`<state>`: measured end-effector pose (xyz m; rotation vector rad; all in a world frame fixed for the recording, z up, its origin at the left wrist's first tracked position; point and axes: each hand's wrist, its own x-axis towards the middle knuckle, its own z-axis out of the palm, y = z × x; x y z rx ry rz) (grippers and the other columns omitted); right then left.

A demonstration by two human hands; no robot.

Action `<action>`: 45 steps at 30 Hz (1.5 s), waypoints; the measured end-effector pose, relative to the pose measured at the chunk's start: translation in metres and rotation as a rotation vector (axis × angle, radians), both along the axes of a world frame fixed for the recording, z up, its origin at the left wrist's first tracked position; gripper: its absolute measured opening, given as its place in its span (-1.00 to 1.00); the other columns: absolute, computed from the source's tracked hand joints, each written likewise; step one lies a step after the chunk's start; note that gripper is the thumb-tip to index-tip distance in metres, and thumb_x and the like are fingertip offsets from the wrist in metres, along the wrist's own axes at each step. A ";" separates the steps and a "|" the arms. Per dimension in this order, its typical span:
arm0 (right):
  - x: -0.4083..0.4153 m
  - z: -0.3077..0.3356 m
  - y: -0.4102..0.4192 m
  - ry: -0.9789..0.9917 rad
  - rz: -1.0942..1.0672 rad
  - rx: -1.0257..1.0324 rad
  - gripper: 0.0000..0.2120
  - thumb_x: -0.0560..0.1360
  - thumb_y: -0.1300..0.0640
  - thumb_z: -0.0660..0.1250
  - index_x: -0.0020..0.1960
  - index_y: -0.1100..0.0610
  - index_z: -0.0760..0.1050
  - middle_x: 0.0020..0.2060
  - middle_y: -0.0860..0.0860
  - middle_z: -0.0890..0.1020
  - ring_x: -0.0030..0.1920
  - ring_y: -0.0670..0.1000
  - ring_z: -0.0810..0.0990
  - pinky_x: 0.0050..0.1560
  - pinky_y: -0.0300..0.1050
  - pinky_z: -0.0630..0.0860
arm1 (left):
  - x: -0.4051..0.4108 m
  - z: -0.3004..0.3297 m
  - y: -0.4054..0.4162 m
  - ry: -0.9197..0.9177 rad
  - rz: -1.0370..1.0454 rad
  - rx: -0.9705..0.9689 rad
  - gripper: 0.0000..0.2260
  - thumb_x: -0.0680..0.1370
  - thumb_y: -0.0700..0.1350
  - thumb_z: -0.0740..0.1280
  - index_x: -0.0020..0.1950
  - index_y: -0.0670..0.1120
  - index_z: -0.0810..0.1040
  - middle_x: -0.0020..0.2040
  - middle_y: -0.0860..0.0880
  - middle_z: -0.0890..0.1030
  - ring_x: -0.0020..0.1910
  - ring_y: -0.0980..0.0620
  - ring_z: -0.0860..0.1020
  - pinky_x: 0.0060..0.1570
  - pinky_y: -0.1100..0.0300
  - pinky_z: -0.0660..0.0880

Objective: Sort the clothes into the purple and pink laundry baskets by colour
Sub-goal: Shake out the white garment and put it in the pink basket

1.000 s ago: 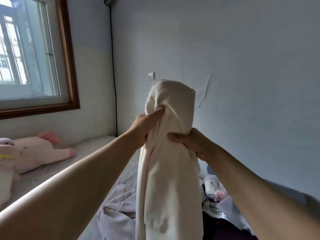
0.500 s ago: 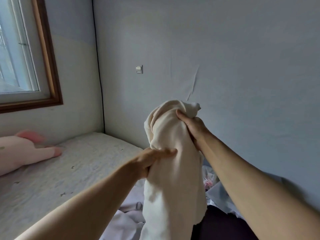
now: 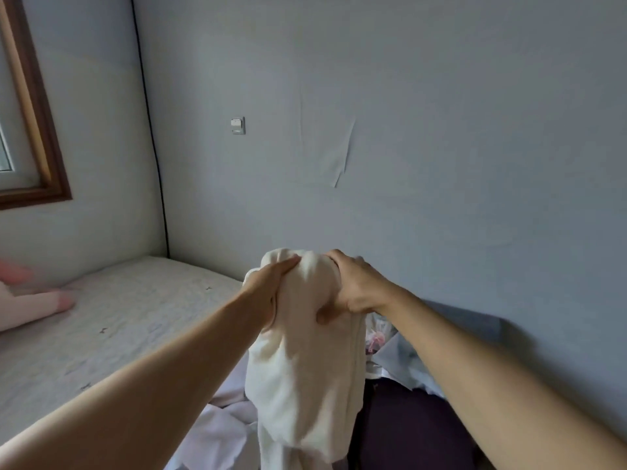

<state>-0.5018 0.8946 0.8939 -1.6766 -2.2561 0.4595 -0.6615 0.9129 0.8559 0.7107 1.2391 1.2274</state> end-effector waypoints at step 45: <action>0.478 -0.129 -0.100 -0.173 -0.723 -0.053 -0.37 0.21 0.06 0.50 0.21 -0.01 0.31 0.08 0.01 0.59 0.11 0.13 0.54 -0.08 -0.08 0.42 | 0.518 -0.106 -0.018 1.550 -0.870 1.129 -0.51 0.41 -0.12 0.39 0.31 0.09 0.37 0.16 0.00 0.50 0.12 -0.14 0.55 -0.11 0.04 0.44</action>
